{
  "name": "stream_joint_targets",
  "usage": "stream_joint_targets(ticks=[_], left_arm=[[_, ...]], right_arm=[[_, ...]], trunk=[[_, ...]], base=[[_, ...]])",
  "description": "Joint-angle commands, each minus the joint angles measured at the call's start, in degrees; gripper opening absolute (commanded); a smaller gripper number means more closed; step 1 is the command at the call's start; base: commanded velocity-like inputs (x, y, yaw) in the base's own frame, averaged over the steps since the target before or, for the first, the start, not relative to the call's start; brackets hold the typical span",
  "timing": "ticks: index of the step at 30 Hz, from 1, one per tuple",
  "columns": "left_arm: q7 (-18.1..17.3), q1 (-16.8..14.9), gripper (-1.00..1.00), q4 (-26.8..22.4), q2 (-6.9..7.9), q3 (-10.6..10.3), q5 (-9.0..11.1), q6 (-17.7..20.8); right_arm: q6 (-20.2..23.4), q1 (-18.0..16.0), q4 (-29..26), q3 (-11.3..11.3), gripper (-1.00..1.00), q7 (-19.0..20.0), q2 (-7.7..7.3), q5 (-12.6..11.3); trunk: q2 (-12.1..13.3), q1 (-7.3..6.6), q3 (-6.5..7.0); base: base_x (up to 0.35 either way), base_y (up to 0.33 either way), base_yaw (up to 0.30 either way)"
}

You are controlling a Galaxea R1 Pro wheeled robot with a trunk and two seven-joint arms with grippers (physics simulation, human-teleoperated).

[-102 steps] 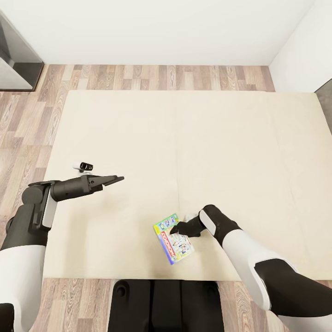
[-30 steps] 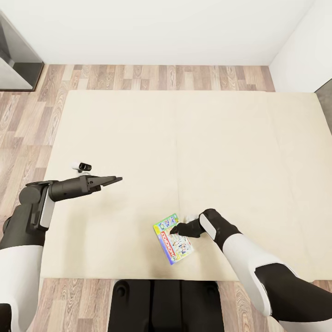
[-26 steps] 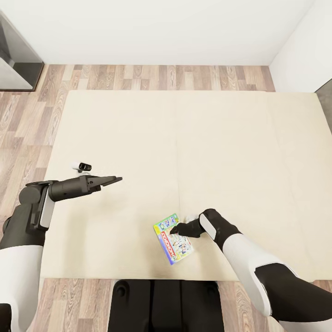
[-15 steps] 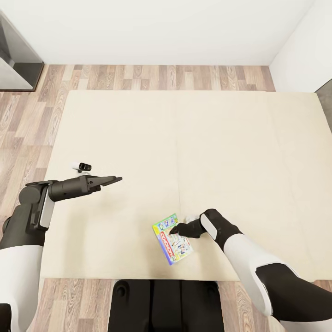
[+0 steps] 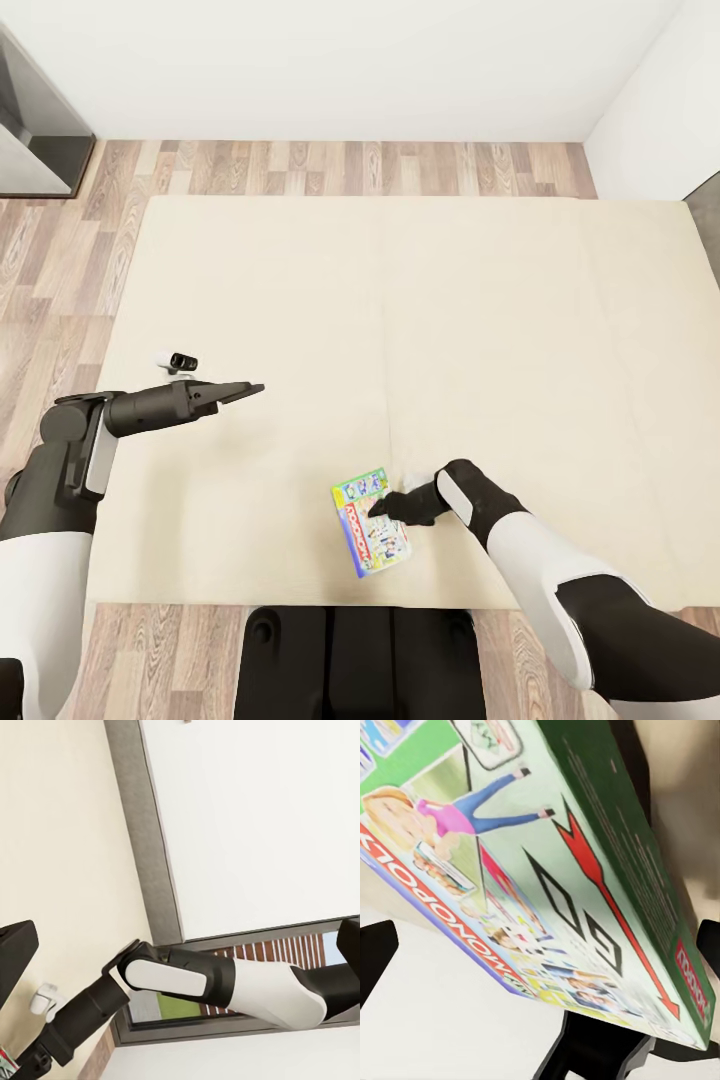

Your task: Put all the toys in the child's room - the three board games (two on the bed and one on the table), the two jigsaw puzzles on the table, and the tennis ball on the table - inside the toy box on the table in the child's room.

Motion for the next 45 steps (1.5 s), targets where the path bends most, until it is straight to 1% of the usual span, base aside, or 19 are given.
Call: stream_joint_targets(ticks=[1,9,16,22,33,40,45], left_arm=[[-0.22,-0.02,1.00,0.00,0.07,-0.01,-0.03,0.61],[-0.22,0.00,1.00,0.02,0.23,-0.01,-0.01,0.61],[-0.22,0.04,1.00,0.02,0.26,-0.01,-0.02,0.61],[-0.22,0.07,1.00,0.02,0.26,-0.01,-0.03,0.61],[-0.22,0.07,1.00,0.02,0.34,0.07,-0.02,0.61],[-0.22,0.07,1.00,0.02,0.35,0.08,-0.02,0.61],[-0.25,0.07,1.00,0.02,0.35,0.08,-0.02,0.61]], right_arm=[[0.16,-0.01,0.07,0.45,1.00,0.00,-0.05,-0.37],[0.04,0.47,0.63,0.45,1.00,0.07,-0.03,-0.29],[-0.22,1.10,0.74,0.47,1.00,0.09,0.35,-0.20],[-0.33,1.17,0.76,0.53,1.00,0.10,0.68,-0.25],[-0.37,1.18,0.76,0.54,1.00,0.23,0.78,-0.36],[-0.56,1.18,0.76,0.61,1.00,1.36,0.84,-0.36],[-0.66,1.18,0.76,0.58,1.00,2.23,1.30,-0.31]], trunk=[[-0.09,0.03,-0.06],[-0.09,0.03,-0.06],[-0.09,0.03,-0.06],[-0.09,0.03,-0.06],[-0.09,0.03,-0.06],[-0.09,0.03,-0.06],[-0.09,0.03,-0.06]], base=[[0.000,0.000,0.000],[0.000,0.000,0.000],[0.000,0.000,0.000],[0.000,0.000,0.000],[0.000,0.000,0.000],[0.000,0.000,0.000],[0.000,0.000,0.000]])
